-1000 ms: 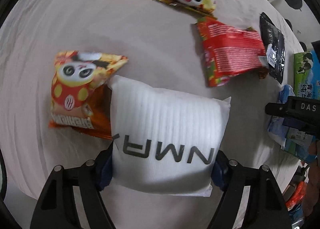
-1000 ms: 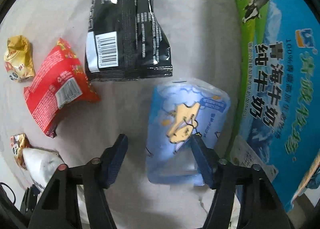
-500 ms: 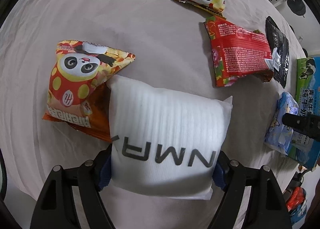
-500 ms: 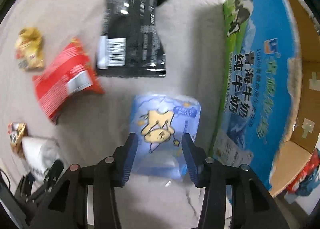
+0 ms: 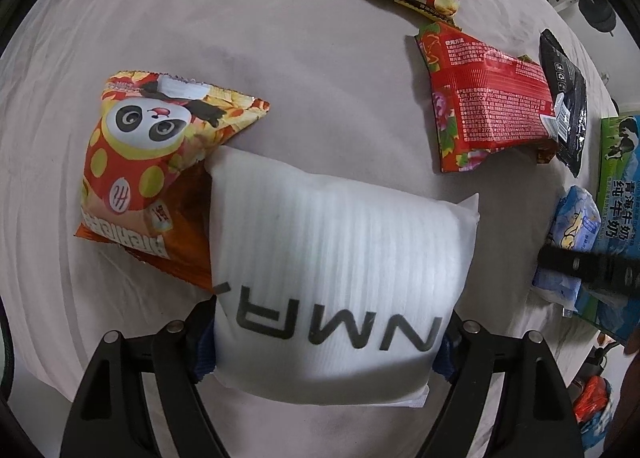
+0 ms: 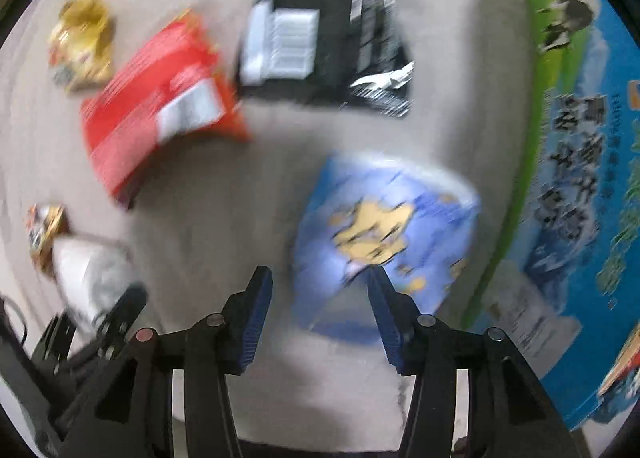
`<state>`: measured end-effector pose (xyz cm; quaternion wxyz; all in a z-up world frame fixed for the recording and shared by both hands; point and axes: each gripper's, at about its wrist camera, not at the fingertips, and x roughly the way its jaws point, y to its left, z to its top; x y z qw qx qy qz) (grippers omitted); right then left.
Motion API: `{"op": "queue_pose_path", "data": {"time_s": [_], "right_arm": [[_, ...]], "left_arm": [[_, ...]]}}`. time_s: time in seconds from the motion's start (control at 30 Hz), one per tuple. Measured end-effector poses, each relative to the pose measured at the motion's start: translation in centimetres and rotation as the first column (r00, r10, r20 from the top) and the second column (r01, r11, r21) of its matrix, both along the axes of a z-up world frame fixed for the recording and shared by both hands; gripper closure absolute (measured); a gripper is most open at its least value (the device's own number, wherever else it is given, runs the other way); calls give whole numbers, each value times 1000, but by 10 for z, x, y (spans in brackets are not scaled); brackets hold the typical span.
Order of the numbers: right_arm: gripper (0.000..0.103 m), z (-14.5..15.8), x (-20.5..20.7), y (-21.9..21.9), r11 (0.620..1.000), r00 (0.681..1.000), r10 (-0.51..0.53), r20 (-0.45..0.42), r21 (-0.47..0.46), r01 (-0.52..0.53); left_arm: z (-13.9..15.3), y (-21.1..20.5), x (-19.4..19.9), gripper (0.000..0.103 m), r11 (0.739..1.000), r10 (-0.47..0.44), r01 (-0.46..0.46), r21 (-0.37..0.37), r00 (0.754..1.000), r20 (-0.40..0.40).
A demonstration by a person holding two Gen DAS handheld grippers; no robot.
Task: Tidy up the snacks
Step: 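Close the left tool on the white pouch while the right tool grasps the blue bag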
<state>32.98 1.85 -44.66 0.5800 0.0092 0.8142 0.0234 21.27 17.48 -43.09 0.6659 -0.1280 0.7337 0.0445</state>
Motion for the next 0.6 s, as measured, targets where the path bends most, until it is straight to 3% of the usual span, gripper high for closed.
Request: {"op": "queue_pose_path", "data": {"time_s": [0.07,0.1,0.17,0.2,0.23,0.33,0.4,0.47,0.5,0.6], "right_arm": [[50,3,-3,7,999,999,18,-29,30,-18],[46,4,-1,8,1000,999,31,-24,-4,-31],[31,17,5,10,991,995,82,48,-110,-77],[17,19,8,8,987,994,90,70,-140,-80],[12,18,13,5,987,995,67,72,-148,-56],[10,-1,23,-1,997,1000,-15,19,-72,16],[12,-18,26,-8,996,998,-54,-33,-71,52],[16,-25,27,-14,991,995,-94,-25,-93,91],[24,-24,28,-15,990,994,-104,-18,-98,102],[34,-20,15,-19,992,1000,-30,7,-125,31]], "left_arm": [[1,1,0,23,1000,6,-6,-10,1000,-5],[2,2,0,23,1000,8,-8,-15,1000,-7],[1,3,0,23,1000,9,-9,-20,1000,-6],[0,2,1,23,1000,7,-7,-16,1000,-6],[0,3,1,23,1000,6,-7,-12,1000,-7],[0,1,1,23,1000,7,-7,-5,1000,-7],[2,3,-1,23,1000,6,-6,-9,1000,-7],[3,4,-2,23,1000,5,-5,-15,1000,-5],[3,6,-3,23,1000,4,-5,-18,1000,-4],[5,8,-7,24,1000,10,-10,-16,1000,0]]}}
